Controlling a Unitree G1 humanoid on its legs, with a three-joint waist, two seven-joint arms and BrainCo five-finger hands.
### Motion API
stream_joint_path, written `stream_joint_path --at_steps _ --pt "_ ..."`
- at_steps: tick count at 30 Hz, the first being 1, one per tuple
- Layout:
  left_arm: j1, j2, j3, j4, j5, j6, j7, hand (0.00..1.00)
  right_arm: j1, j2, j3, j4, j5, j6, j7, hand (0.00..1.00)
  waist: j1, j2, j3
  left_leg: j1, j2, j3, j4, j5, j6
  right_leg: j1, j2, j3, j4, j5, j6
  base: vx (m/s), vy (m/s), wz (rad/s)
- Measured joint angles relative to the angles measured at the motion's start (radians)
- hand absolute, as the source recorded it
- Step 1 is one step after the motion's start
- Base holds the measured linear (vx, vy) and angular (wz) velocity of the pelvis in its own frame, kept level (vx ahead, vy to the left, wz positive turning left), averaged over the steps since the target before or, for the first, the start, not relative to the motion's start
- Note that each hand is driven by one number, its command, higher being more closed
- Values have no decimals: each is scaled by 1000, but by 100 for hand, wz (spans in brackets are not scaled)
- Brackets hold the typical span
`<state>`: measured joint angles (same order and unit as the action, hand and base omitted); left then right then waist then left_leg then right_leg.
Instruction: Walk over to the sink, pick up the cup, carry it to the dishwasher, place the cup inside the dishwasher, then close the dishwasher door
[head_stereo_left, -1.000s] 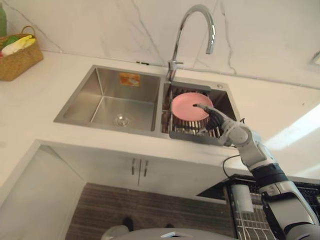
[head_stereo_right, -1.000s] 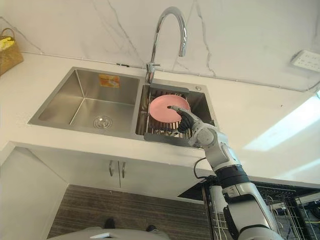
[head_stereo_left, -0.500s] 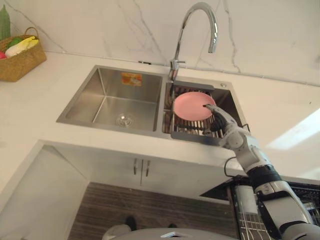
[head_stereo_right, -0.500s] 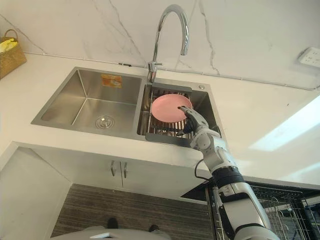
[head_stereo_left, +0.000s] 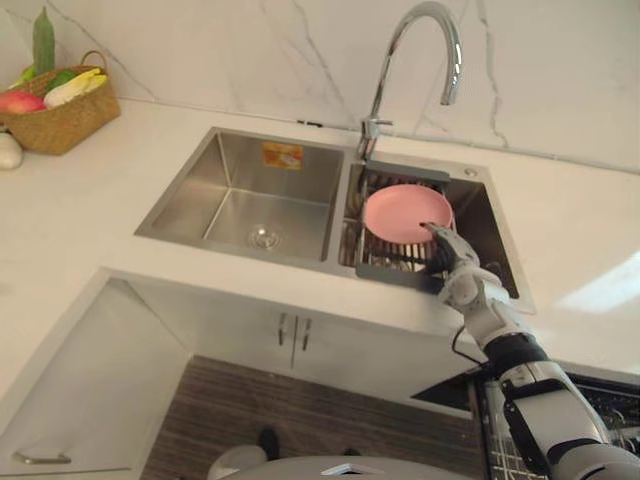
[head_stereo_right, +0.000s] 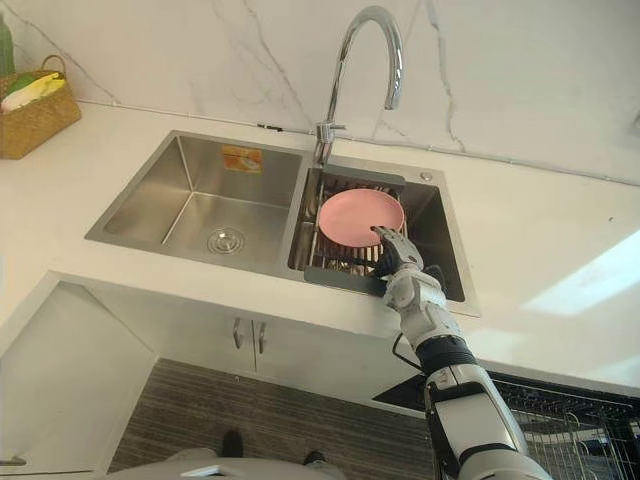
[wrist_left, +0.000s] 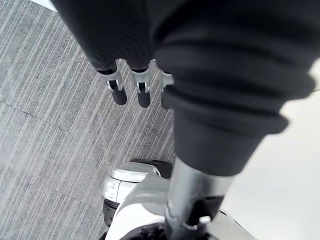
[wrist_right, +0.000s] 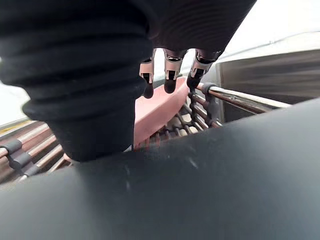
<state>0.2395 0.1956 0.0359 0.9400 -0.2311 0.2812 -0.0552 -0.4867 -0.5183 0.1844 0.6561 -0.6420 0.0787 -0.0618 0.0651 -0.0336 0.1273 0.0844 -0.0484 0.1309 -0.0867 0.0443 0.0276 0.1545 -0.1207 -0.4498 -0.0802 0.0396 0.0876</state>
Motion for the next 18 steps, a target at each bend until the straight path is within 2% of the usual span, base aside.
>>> stream_joint_path --at_steps 8,18 --pt "9 -4 0 -10 2 -1 -5 0 -28 -2 4 34 -109 16 -38 0 8 5 16 -5 -3 -20 -1 9 2 0 -2 -12 6 -3 1 4 15 6" --pt "31 -13 -8 -10 21 -6 -25 0 -39 -10 33 62 -152 13 -94 0 20 -3 30 -15 -6 -36 -1 13 -2 -1 -5 -27 10 -10 -2 -13 20 4"
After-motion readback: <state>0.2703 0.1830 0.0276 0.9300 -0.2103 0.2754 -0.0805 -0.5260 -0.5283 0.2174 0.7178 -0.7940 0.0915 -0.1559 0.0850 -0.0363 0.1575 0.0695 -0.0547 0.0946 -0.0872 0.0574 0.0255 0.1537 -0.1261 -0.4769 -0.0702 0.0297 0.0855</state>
